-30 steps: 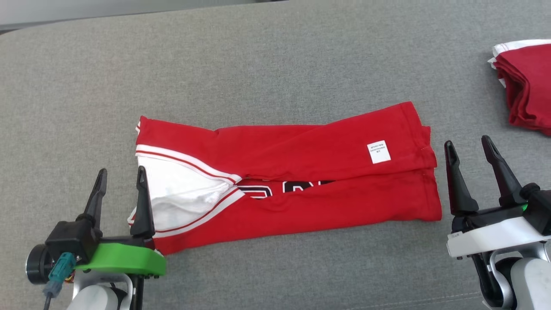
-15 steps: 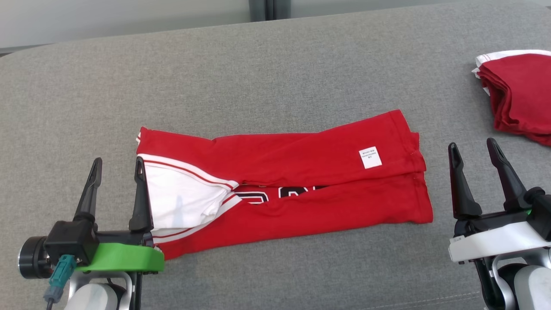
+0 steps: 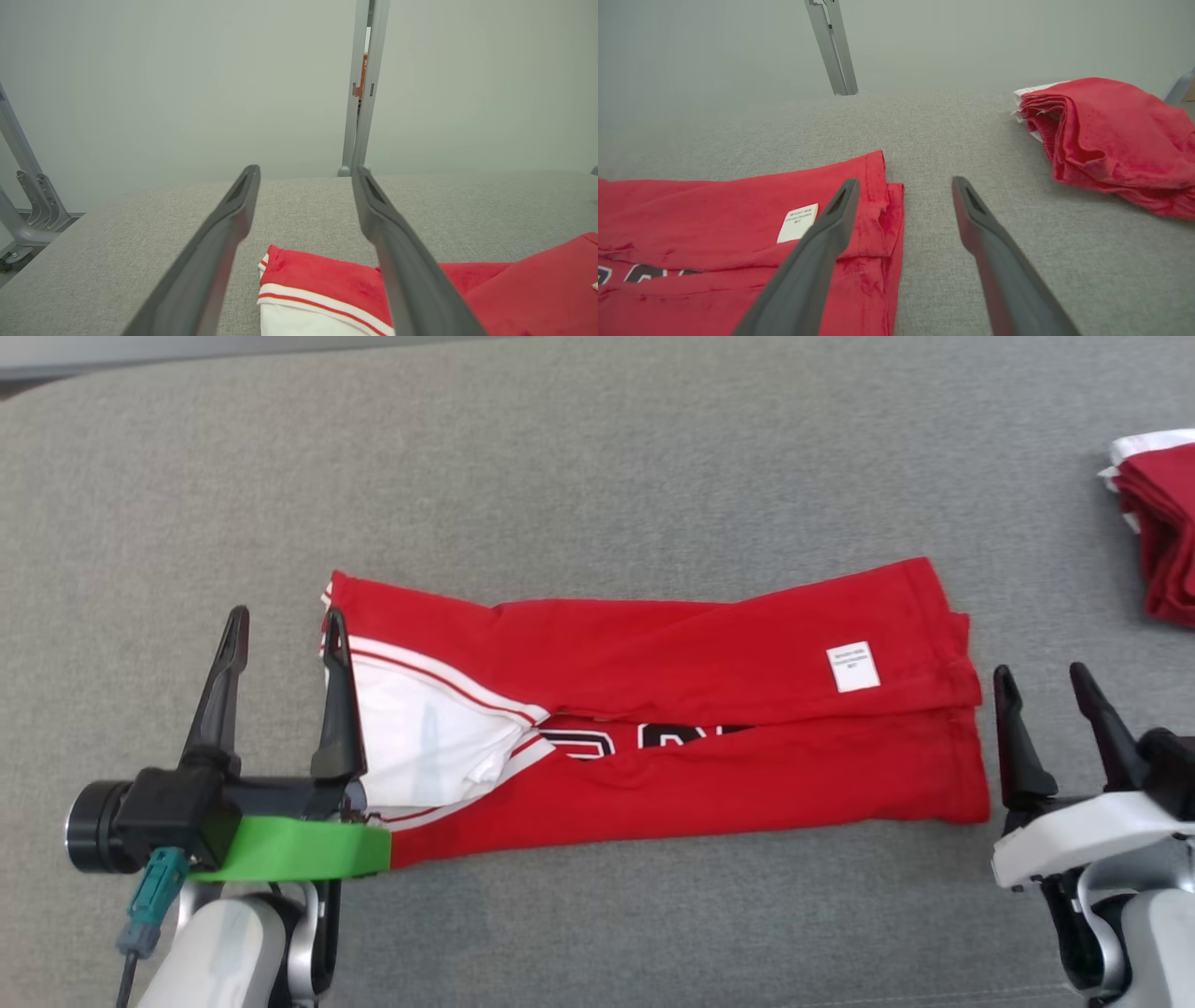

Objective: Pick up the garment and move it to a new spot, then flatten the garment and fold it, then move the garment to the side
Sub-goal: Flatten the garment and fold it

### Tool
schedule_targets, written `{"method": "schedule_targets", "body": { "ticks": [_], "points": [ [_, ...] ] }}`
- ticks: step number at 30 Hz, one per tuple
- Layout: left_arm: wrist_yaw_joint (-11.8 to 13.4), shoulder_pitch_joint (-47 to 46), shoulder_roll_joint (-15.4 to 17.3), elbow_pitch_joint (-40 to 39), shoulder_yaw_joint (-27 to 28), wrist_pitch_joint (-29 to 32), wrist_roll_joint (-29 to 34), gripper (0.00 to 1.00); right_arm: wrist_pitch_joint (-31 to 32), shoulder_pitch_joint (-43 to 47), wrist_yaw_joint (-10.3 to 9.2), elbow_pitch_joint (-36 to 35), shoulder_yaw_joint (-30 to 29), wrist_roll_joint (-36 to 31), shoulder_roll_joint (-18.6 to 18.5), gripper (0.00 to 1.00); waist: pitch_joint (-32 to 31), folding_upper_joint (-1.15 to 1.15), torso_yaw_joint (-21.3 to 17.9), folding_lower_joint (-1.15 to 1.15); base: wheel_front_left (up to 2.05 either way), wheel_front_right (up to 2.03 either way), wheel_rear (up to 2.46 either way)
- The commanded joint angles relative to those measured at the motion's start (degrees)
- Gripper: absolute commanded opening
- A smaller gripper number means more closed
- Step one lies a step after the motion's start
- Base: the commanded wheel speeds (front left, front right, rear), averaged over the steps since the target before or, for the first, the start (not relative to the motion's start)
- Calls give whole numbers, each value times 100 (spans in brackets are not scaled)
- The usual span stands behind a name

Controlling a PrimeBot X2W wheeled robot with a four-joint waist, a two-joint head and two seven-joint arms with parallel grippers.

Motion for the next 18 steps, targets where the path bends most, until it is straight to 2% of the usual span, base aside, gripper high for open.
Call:
{"method": "schedule_targets", "body": {
  "ticks": [1, 6, 9, 10, 11, 12, 18],
  "points": [
    [-36, -119, -52, -3, 45, -26, 101, 100, -48, -139, -7, 239, 47, 62, -33, 100, 308, 0, 293, 0, 0, 0, 0],
    [-155, -203, -230, 27, 145, -25, 218, 100, -206, -423, -7, 1140, 246, 212, -35, 100, 423, 0, 433, 0, 0, 0, 0],
    [-208, -166, -303, 40, 218, -22, 303, 100, -229, -418, -7, 1448, 367, 287, -5, 100, 432, 0, 462, 0, 0, 0, 0],
    [-233, -146, -335, 47, 247, -22, 322, 100, -226, -400, -7, 1537, 419, 343, -3, 64, 434, 0, 468, 0, 0, 0, 0],
    [-242, -129, -360, 47, 269, -22, 344, 100, -232, -384, -6, 1591, 471, 392, -1, 44, 434, 0, 468, 0, 0, 0, 0],
    [-262, -101, -391, 57, 296, -22, 348, 100, -257, -363, -4, 1615, 526, 425, -6, 0, 430, 0, 462, 0, 0, 0, 0],
    [-328, 86, -459, 112, 497, -21, 438, 100, -540, -251, -8, 1344, 523, 542, -89, 0, 290, 0, 300, 0, 0, 0, 0]
  ]
}}
